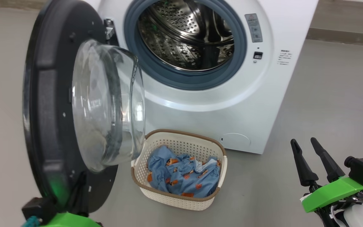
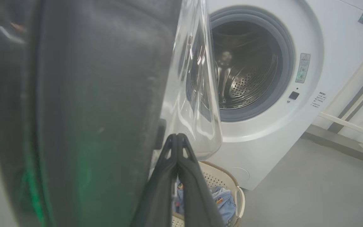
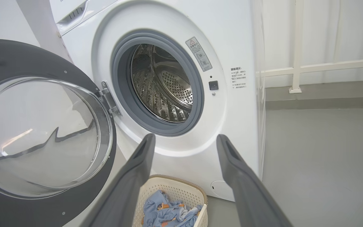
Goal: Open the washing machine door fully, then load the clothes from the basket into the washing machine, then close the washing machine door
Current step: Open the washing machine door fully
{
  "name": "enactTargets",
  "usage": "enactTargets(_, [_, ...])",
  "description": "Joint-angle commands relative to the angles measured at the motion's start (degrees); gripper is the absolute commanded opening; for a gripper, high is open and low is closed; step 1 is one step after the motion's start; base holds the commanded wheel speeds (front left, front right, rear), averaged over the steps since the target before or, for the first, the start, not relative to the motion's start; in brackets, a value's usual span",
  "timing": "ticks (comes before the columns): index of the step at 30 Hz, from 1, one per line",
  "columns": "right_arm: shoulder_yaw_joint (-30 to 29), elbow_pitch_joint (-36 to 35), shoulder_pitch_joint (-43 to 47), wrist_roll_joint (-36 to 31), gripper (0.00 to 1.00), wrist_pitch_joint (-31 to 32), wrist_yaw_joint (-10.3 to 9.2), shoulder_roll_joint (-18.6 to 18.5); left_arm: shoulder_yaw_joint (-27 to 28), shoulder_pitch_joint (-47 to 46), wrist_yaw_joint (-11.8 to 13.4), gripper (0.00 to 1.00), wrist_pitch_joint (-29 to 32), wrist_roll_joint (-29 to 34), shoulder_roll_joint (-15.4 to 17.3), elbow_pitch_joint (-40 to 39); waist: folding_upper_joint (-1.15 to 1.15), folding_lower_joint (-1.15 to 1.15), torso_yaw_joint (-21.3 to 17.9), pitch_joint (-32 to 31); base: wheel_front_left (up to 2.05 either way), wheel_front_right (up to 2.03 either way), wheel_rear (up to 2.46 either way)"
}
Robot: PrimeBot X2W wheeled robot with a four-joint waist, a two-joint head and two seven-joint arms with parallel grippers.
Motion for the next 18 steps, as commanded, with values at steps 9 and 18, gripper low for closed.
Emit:
enactTargets(9, [0.1,-1.2,-0.5,-0.4,1.00,-0.7,0.32,-0.3,6.6,-4.2,2.5,0.00,5.5,-1.6,7.5,-0.3,0.00,0.00,3.2,0.7,0.00,0.00,0.00])
enactTargets(18, [-0.2,-1.7,-1.6,-0.7,1.00,-0.7,0.32,0.1,8.8,-10.2,0.1,0.00,8.7,-3.7,12.5,6.8,0.00,0.00,4.7,3.2,0.00,0.00,0.00])
